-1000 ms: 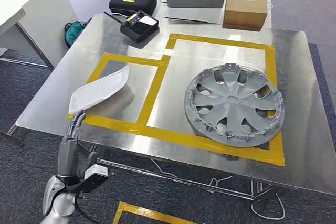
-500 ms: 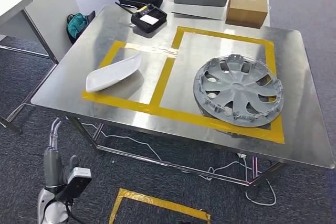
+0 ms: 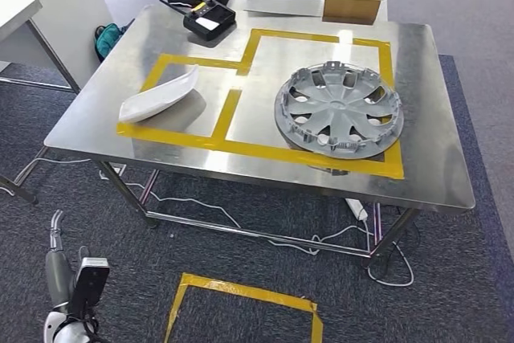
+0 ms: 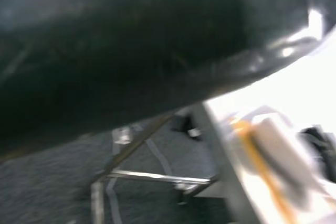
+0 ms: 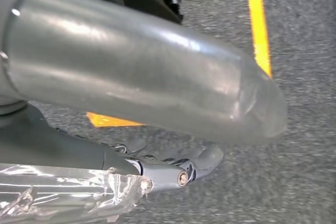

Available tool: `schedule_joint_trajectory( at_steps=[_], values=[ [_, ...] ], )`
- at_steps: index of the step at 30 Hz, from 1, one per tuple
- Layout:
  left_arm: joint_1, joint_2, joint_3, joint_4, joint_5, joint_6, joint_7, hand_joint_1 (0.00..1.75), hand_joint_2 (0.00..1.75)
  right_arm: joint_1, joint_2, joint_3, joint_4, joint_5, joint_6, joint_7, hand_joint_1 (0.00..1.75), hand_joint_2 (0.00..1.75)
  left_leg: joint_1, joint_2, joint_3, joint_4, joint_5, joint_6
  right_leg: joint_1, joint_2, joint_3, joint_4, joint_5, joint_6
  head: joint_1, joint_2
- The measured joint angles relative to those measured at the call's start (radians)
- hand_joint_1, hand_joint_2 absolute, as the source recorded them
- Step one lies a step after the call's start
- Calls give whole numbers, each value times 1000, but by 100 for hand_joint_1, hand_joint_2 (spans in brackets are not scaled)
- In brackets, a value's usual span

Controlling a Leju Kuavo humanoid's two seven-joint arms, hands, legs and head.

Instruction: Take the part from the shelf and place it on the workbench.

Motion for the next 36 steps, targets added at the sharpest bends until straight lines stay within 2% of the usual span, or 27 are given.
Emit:
schedule_joint_trajectory(
  at_steps=[1,2,3,4,6,8,10,11,13,15,16,17,18,19,20,21,23,25,26,27,28,30,31,32,33,34,36],
  values=[
    [-4,2,14,31,-2,3,0,0,0,0,0,-1,0,4,3,0,0,0,3,0,1,40,-6,-3,-1,1,-16,1,14,2,0,0],
    [-9,3,27,61,-5,6,0,0,0,1,1,-3,-1,8,5,0,0,0,6,0,16,49,9,-5,-2,3,-33,2,27,5,0,0],
    [-12,5,39,87,-7,7,0,0,0,1,1,-4,-1,10,7,0,0,0,8,-1,48,24,37,-6,-4,5,-48,2,38,10,0,0],
    [-15,7,49,106,-8,8,0,0,0,1,1,-6,-1,12,7,0,0,0,11,-2,96,-33,62,-8,-5,6,-61,4,49,16,0,0],
    [-25,9,61,136,-11,9,0,0,0,0,2,-7,-2,13,7,-1,0,0,15,-9,201,-180,70,-5,-5,8,-81,8,68,29,-1,0],
    [-35,10,72,166,-15,12,0,0,0,-1,2,-8,-3,16,7,-2,0,0,11,-16,245,-259,54,8,-3,9,-90,6,89,41,-1,0],
    [-43,10,87,206,-19,16,0,0,0,2,2,-9,-4,21,7,-3,0,0,7,-12,231,-262,64,30,-8,9,-95,2,101,53,-1,0],
    [-48,11,97,231,-21,19,0,0,0,5,2,-10,-4,24,8,-3,0,0,6,-10,222,-262,74,40,-10,8,-102,12,83,57,0,0],
    [-62,17,121,289,-26,24,0,0,0,7,2,-12,-4,32,8,-3,0,0,4,-6,198,-262,97,57,-11,6,-128,92,-9,60,2,0],
    [-72,24,143,348,-29,25,0,0,0,6,2,-12,-4,40,8,-3,0,0,-3,-4,168,-261,121,64,-8,6,-155,226,-103,59,3,0],
    [-77,28,155,380,-34,23,0,0,0,5,2,-12,-4,44,8,-3,0,0,-6,-3,152,-260,134,66,-6,6,-156,276,-117,57,3,0],
    [-80,30,168,412,-41,22,0,0,0,4,2,-12,-4,49,8,-3,0,0,-10,-2,135,-259,146,67,-3,6,-143,298,-107,53,3,0],
    [-85,35,181,444,-47,21,0,0,0,4,2,-12,-4,54,8,-3,0,0,-13,-1,120,-257,158,67,1,6,-112,285,-80,48,3,0],
    [-91,39,195,482,-52,20,0,0,0,3,2,-12,-4,60,9,-4,0,0,-16,0,106,-255,168,66,6,6,-65,238,-52,40,3,0],
    [-99,46,207,522,-52,15,0,0,0,2,1,-12,-4,65,10,-5,0,0,-19,0,94,-253,178,64,11,5,-6,164,-43,31,3,0],
    [-108,53,219,565,-49,6,0,0,0,-1,1,-12,-4,71,13,-6,0,0,-21,0,86,-251,187,61,14,4,51,84,-48,25,3,0],
    [-121,66,245,654,-43,-31,0,0,0,-6,0,-12,-4,81,18,-10,0,0,-23,3,78,-249,206,53,20,3,110,-18,-73,19,1,0],
    [-128,78,270,730,-36,-93,3,0,0,-5,-1,-12,-4,89,23,-12,0,0,-20,4,73,-250,222,43,20,3,102,-31,-63,12,2,0],
    [-128,82,281,765,-34,-128,6,0,0,-5,-2,-12,-3,93,25,-13,0,0,-19,2,66,-244,210,37,18,1,92,-32,-52,5,2,0],
    [-127,86,290,796,-31,-161,14,0,0,-4,-2,-12,-3,96,26,-14,0,0,-17,-1,56,-222,178,30,15,0,80,-34,-39,-2,0,0],
    [-125,89,300,824,-27,-192,28,0,0,-4,-3,-12,-2,99,27,-15,0,0,-13,-3,42,-180,127,22,13,-2,68,-35,-24,-6,-3,0],
    [-122,91,317,869,-19,-249,65,0,0,-4,-4,-12,-2,104,29,-17,0,0,-5,-5,12,-53,23,8,12,-3,39,-33,3,-8,-9,0],
    [-121,92,325,888,-18,-270,88,0,0,-3,-5,-12,-2,108,30,-18,0,0,-1,-5,5,3,2,2,11,-5,23,-31,15,-6,-9,0],
    [-120,93,332,903,-18,-286,113,0,0,-3,-6,-12,-2,112,32,-19,0,0,3,-5,9,35,6,-3,10,-9,5,-27,26,-2,-9,0],
    [-119,93,337,916,-21,-297,140,0,0,-3,-7,-12,-2,117,35,-19,0,0,7,-5,29,33,29,-7,7,-13,-12,-23,36,3,-9,0],
    [-119,93,341,927,-26,-306,172,0,0,-4,-9,-12,-1,122,38,-20,0,0,12,-3,67,-5,58,-13,3,-17,-30,-16,44,9,-9,0],
    [-121,90,346,944,-38,-317,223,0,0,-5,-17,-12,1,131,43,-22,0,0,20,8,176,-145,79,-23,0,-25,-56,-1,57,23,-12,0]
  ],
)
